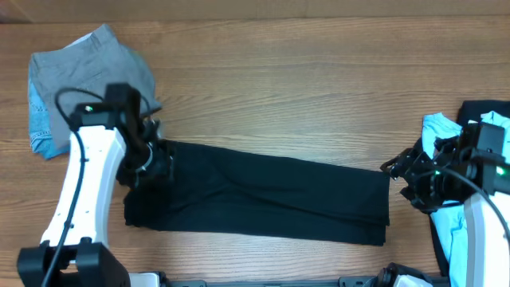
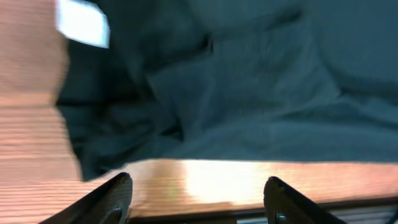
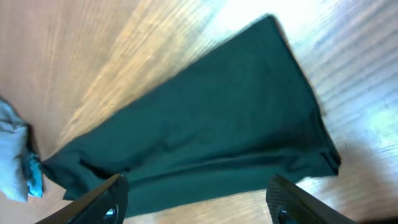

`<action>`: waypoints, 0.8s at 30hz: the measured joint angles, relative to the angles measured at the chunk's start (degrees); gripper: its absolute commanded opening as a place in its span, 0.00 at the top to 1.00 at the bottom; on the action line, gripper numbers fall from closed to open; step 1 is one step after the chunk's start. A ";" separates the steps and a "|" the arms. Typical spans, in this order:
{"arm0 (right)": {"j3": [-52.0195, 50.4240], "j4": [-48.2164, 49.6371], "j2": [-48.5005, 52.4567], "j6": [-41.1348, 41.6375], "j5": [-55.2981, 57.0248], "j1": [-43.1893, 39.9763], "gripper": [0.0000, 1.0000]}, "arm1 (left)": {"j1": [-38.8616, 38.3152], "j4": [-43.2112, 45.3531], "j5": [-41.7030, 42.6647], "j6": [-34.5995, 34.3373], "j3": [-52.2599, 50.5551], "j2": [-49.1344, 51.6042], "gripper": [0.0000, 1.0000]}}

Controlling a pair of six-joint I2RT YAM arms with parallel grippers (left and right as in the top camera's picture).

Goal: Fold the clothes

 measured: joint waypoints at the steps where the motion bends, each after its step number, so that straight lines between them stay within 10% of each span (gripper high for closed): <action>1: 0.00 -0.17 1.51 0.13 0.15 0.00 0.25 | 0.00 1.44 0.33 -0.02 -2.16 0.02 0.31; 11: -0.02 0.79 11.56 1.03 0.72 0.00 0.25 | 0.04 19.76 0.44 -0.02 -16.61 0.55 0.40; 15: -0.02 1.27 11.56 1.03 0.74 0.00 0.25 | 0.04 24.37 0.44 0.02 -19.87 0.57 0.57; 19: -0.02 1.29 11.56 1.03 0.96 0.00 0.25 | 0.04 26.60 0.35 0.28 -21.53 0.63 0.96; 24: -0.02 1.29 11.56 1.03 2.27 0.00 0.25 | 0.46 23.80 -0.68 0.22 -21.40 0.63 0.96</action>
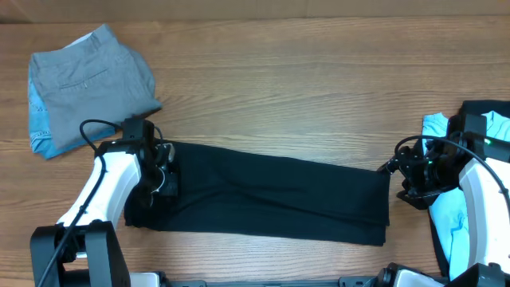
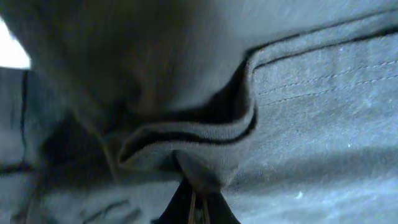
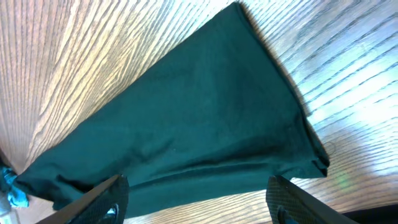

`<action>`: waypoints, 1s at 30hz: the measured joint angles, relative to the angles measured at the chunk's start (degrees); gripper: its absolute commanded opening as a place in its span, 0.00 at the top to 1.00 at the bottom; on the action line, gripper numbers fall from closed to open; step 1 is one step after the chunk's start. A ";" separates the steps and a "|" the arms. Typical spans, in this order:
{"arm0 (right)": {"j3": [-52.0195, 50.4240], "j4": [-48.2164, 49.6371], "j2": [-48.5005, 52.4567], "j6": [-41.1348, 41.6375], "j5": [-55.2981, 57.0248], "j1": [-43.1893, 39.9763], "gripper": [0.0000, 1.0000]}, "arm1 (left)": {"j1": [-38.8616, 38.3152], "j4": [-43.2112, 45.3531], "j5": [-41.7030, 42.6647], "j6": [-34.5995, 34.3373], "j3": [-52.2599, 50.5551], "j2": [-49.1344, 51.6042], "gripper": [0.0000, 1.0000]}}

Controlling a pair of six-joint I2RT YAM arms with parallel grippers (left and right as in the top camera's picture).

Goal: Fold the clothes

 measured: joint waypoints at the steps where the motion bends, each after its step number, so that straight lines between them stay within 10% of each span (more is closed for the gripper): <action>1: 0.00 0.00 0.00 0.02 0.17 0.00 0.25 | 0.15 -0.35 -0.09 0.00 0.07 0.00 0.96; 14: -6.12 2.67 0.00 6.29 2.60 0.00 0.13 | 3.82 -3.96 -1.31 0.02 7.19 0.02 0.96; 30: -20.33 15.13 0.00 11.61 2.93 0.00 0.56 | 3.82 -6.73 -5.88 -1.38 7.19 0.02 0.96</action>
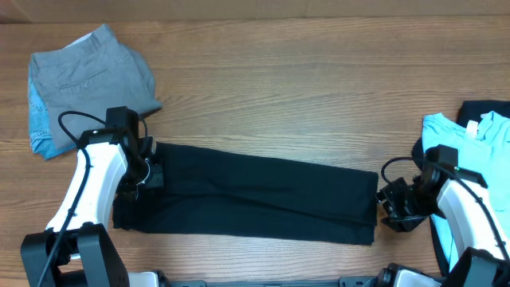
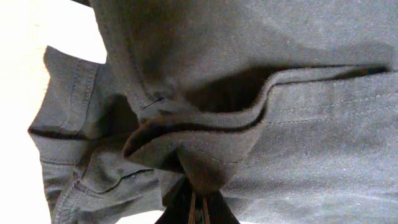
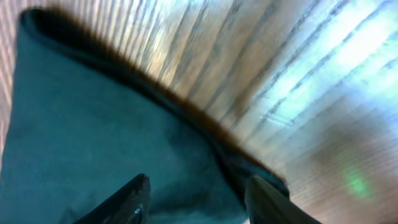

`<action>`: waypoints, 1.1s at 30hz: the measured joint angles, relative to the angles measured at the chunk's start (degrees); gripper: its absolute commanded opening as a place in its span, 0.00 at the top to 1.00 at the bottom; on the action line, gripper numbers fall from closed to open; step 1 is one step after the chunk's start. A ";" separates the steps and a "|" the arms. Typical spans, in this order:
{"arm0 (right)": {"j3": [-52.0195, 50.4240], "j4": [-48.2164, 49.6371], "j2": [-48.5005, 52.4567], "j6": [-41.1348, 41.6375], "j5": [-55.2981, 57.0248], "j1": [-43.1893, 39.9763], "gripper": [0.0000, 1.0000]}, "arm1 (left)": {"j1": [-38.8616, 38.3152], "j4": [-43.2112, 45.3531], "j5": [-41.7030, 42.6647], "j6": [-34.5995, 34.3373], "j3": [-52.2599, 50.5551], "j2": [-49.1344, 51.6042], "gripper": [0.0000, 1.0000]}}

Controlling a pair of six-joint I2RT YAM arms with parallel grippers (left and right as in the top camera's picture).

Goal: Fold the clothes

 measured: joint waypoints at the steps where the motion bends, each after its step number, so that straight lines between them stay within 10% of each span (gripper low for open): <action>1: -0.63 0.74 0.00 0.11 -0.02 0.02 0.58 | 0.00 0.02 -0.15 -0.15 0.00 0.00 0.96; 7: -3.85 7.13 0.00 0.44 -2.56 0.00 0.94 | 0.00 0.00 -0.55 -0.33 0.00 0.00 0.96; 18: -4.31 10.38 0.00 0.39 -3.34 0.00 0.96 | 0.00 -1.33 -2.27 -0.68 0.00 0.00 0.89; 21: -4.31 8.41 0.00 0.83 -1.84 -0.07 0.62 | 0.00 -1.36 -2.93 -1.44 0.00 0.00 0.75; 25: -4.35 7.61 0.00 1.09 -0.20 -1.20 0.45 | 0.00 -1.14 -3.52 -1.84 0.00 0.00 0.38; 26: -4.35 7.61 0.00 0.52 -0.15 -1.49 0.30 | 0.00 -1.01 -3.54 -2.14 0.00 0.00 0.01; 28: -4.35 7.48 0.00 -0.83 -0.57 -1.73 0.14 | 0.00 -0.90 -3.45 -2.10 0.00 0.00 0.00; 33: -4.35 6.71 0.00 -4.07 -0.90 -1.81 0.13 | 0.00 -1.29 -1.88 -2.25 0.37 0.00 0.00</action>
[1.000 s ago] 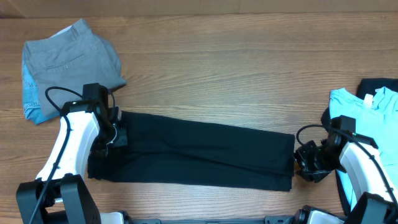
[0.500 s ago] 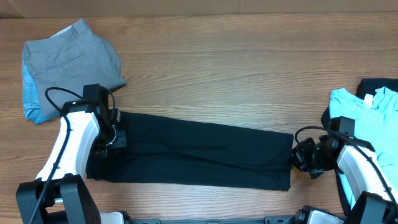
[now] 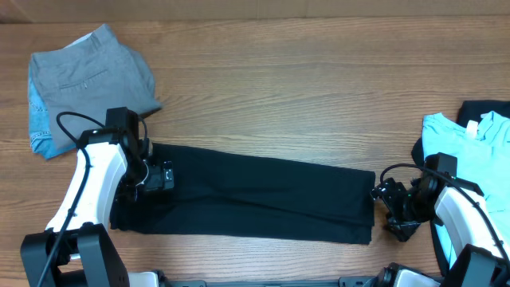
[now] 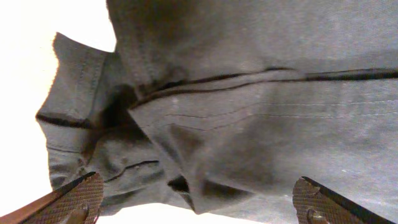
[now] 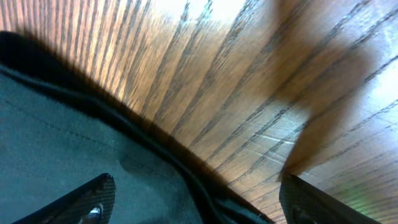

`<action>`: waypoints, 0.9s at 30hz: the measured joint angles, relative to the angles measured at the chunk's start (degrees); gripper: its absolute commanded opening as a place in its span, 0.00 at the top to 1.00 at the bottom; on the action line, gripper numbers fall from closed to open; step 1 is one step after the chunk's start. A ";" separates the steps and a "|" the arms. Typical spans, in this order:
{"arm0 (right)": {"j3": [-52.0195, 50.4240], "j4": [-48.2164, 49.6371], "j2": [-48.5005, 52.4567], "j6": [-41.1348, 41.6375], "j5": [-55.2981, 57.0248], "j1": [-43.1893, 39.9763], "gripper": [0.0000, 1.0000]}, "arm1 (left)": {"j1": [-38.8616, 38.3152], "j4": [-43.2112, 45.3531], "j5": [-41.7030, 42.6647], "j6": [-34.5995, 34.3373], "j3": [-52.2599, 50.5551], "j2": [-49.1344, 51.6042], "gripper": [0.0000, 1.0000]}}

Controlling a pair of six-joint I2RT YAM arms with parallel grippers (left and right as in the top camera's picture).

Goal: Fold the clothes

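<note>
Black trousers (image 3: pixel 255 195), folded lengthwise, lie across the front of the wooden table (image 3: pixel 303 88). My left gripper (image 3: pixel 156 177) hovers over their waistband end. In the left wrist view it (image 4: pixel 196 202) is open, both fingers spread wide over creased waistband cloth (image 4: pixel 249 124), holding nothing. My right gripper (image 3: pixel 390 210) sits at the hem end on the right. It (image 5: pixel 199 205) too is open, with the hem edge (image 5: pixel 62 155) running between its fingers against bare wood.
Folded grey shorts (image 3: pixel 92 72) rest on a light blue garment (image 3: pixel 38 119) at the back left. A light blue shirt (image 3: pixel 466 135) lies over a black garment (image 3: pixel 486 108) at the right edge, close to my right arm.
My left gripper has let go of the waistband fold and stands open above it. My right gripper's fingers are spread wider at the hem. The trousers lie almost as before.
My left gripper was open over the waistband, then shut on a fold of it. The trousers then lay a little further left with that grip kept; now it is released. My right gripper stayed open and came from beside the hem down onto it.
</note>
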 measured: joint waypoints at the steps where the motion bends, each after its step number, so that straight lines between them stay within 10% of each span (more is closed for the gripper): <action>1: 0.00 0.13 0.02 -0.63 -0.09 0.00 0.15 | 0.00 -0.35 0.85 0.02 0.55 0.00 0.00; 23: -0.72 2.14 7.02 -12.13 -13.90 -0.42 0.56 | 0.00 -7.48 7.23 1.09 18.69 0.09 0.00; 27: -1.27 2.49 7.39 -14.08 -14.91 -0.39 0.83 | 0.00 -7.50 7.23 1.09 18.69 0.09 0.00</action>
